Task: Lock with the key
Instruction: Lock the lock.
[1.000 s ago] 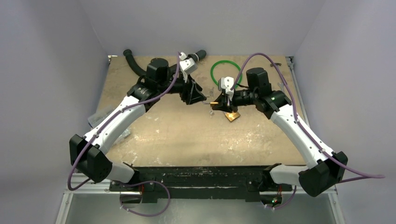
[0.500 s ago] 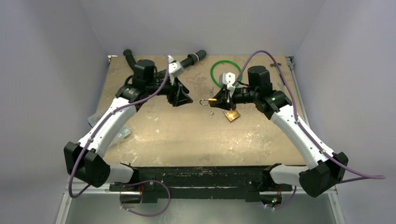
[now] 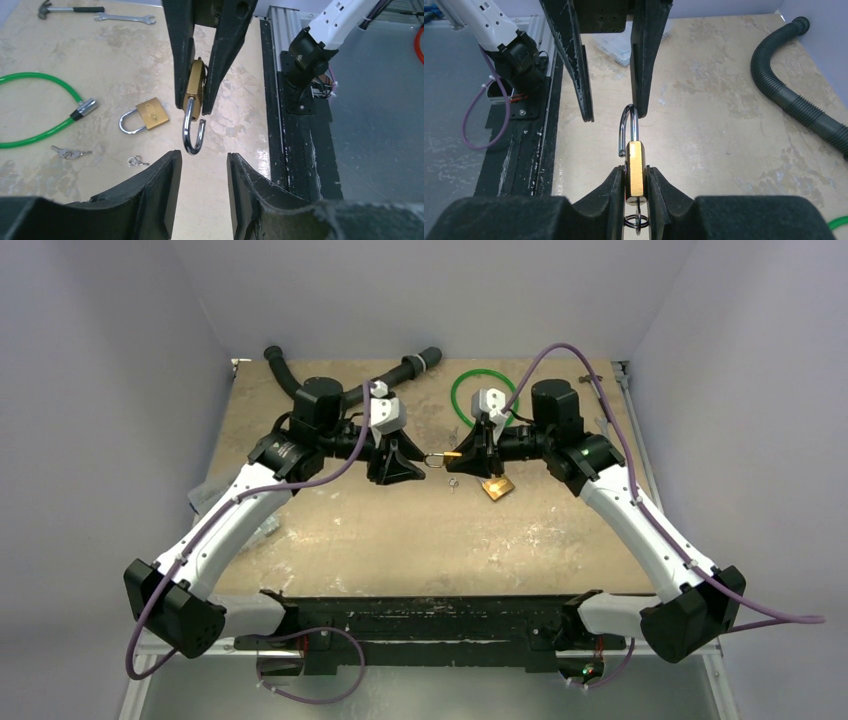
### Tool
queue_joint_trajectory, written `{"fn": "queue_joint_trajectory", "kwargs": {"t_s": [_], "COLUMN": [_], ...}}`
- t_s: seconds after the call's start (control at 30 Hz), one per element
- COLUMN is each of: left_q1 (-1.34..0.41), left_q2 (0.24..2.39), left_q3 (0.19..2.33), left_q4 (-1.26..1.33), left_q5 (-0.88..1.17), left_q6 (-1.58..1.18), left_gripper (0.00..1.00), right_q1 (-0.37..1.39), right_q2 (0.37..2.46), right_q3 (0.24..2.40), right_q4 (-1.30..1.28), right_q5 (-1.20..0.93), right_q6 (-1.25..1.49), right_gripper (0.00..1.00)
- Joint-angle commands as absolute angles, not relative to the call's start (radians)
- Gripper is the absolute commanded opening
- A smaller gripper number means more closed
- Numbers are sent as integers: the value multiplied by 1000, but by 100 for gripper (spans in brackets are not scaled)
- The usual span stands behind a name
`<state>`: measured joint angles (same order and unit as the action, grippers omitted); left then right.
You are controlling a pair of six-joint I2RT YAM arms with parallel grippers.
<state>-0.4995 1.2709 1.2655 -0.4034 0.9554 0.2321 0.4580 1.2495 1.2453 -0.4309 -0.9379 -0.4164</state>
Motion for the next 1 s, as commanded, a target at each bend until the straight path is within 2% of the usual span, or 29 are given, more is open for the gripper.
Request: {"fn": "queue_joint_trajectory", "kwargs": {"t_s": [0.0,0.3,0.5,0.97], "left_q1": [-528,-578,-577,-584], "left_q2": [1273,1284,1283,1294], "left_q3": [1296,1295,1293,1269], "left_q4": [-412,-332,-330,-240], "left_q5": [953,865,867,900], "left_q6": [263,198,193,96], "left_gripper": [41,25,1,0], "right_q1": [460,460,460,463], "right_q2": [1208,1206,1204,1236], "right_q3": [1263,1261,1261,1274], "right_q4": [-382,-391,-387,-332], "right_q5": [-974,-960,-956,-990], "right_q6": [-358,-356,-356,-308], "right_gripper": [0,0,0,0]}}
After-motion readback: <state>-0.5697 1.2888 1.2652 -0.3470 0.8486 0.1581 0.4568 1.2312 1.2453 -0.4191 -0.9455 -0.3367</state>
